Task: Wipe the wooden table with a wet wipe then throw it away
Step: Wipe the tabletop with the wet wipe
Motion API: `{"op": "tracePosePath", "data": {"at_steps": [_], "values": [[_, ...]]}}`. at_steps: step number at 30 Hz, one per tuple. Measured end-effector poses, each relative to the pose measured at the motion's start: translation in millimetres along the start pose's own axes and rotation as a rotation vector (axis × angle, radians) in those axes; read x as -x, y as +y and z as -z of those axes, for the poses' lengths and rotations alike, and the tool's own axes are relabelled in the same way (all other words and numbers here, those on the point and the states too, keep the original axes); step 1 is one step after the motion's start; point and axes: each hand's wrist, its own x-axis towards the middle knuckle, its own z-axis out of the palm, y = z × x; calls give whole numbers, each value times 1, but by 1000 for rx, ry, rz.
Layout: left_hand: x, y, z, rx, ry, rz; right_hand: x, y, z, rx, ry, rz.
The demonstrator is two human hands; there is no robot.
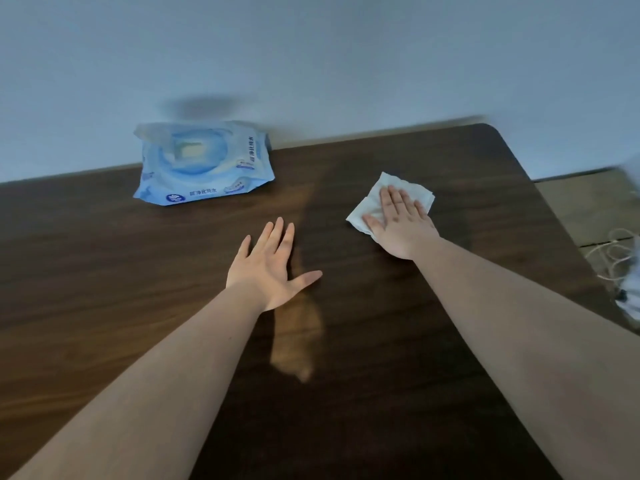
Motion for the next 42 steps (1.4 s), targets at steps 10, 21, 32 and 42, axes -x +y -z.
{"op": "tracePosePath", "data": {"at_steps": [10, 21, 32, 42], "values": [[-38, 68, -5, -103, -51, -86, 7, 113, 17, -38, 9, -218], [-39, 78, -7, -150, -77, -46, 34, 151, 9, -50, 6, -304], [7, 59, -4, -45, 3, 14, 86, 92, -17, -39, -78, -202], [87, -30, -14, 13, 15, 195, 115, -65, -50, 39, -92, 118]]}}
